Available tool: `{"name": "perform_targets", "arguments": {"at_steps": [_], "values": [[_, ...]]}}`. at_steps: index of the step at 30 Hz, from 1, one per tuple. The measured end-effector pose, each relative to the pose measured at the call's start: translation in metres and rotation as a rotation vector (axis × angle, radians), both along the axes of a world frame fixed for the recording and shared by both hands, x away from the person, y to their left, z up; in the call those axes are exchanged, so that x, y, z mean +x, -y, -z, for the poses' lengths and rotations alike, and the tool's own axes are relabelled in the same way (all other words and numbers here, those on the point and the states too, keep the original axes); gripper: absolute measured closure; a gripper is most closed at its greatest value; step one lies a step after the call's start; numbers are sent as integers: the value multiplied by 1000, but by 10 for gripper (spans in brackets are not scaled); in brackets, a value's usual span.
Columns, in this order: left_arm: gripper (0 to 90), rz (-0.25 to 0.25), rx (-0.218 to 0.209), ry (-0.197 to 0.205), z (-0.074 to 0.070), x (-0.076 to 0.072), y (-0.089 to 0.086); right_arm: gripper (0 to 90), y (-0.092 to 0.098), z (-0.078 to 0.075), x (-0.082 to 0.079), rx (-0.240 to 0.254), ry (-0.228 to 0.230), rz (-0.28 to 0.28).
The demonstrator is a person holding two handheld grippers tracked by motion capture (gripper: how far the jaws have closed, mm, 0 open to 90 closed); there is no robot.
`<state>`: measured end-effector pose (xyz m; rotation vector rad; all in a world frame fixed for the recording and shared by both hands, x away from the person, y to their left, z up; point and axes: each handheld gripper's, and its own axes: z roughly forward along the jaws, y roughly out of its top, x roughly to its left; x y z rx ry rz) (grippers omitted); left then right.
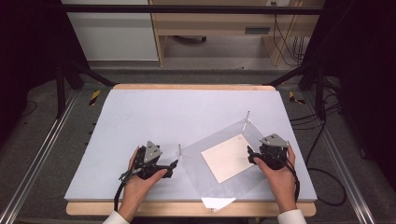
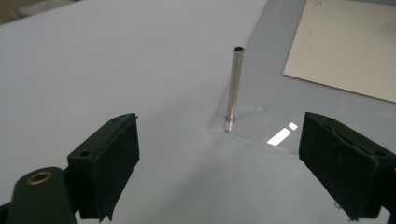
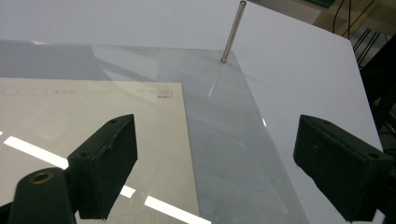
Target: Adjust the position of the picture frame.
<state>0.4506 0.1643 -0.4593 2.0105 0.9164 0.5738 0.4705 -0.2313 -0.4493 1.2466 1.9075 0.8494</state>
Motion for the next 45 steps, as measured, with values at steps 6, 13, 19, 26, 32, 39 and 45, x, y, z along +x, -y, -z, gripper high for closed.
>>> {"name": "perform_targets", "arguments": {"at_steps": [6, 13, 19, 26, 32, 39, 45], "values": [[125, 20, 17, 3, 0, -3, 5, 121, 4, 3, 2, -17, -32, 14], [122, 49, 60, 12, -2, -7, 9, 125, 12, 0, 1, 40, -42, -27], [172, 43, 77, 18, -6, -9, 18, 330, 11, -15, 8, 25, -73, -26], [392, 32, 50, 15, -6, -7, 25, 507, 17, -33, 46, 0, -153, -84], [403, 6, 59, 48, -1, -3, 38, 598, 11, -32, 94, -5, -135, -121], [421, -15, 27, 38, 0, -2, 34, 659, -1, -10, 132, 65, -173, -102], [428, -33, 2, 37, -4, 0, 27, 691, 0, -2, 142, 99, -198, -59]]}}
